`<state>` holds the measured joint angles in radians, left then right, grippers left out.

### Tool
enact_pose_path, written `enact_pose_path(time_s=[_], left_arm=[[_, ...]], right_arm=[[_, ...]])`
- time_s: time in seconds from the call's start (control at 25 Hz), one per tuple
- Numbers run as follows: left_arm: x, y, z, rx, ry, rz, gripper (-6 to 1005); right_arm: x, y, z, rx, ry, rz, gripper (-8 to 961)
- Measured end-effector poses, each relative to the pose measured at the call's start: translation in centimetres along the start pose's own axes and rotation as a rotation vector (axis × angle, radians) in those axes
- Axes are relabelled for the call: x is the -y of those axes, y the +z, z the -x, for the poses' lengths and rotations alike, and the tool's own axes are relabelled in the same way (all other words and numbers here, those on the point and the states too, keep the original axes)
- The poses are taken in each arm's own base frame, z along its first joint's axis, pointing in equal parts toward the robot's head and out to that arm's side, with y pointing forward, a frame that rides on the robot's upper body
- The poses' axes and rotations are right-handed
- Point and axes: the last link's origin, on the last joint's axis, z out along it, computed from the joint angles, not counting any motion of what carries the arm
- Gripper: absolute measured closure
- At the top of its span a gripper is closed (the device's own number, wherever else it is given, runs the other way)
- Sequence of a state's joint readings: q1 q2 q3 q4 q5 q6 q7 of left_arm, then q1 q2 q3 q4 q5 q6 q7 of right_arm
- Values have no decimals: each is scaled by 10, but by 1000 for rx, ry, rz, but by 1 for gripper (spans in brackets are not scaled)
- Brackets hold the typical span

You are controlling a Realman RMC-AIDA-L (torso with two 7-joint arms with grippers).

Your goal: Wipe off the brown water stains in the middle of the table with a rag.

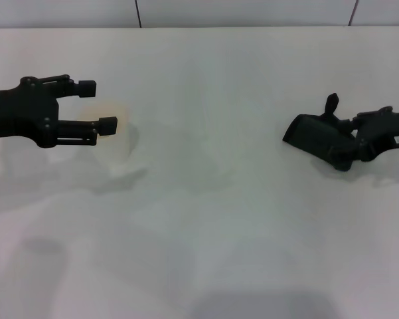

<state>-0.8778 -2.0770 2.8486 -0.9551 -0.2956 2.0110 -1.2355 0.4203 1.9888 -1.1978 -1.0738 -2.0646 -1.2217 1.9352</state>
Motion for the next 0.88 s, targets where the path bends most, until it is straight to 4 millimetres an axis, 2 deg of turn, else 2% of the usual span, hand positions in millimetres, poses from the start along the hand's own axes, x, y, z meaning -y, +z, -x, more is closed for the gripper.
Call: enact_pose_path(time_s=[0.52,0.88], left_arm=[[-3,0,5,17,-16,19,107],[-5,-1,6,15,-21,24,107]], right_arm=[[-16,-10,8,7,-126,133,232],[-13,-14,17,47,-129,112,236]])
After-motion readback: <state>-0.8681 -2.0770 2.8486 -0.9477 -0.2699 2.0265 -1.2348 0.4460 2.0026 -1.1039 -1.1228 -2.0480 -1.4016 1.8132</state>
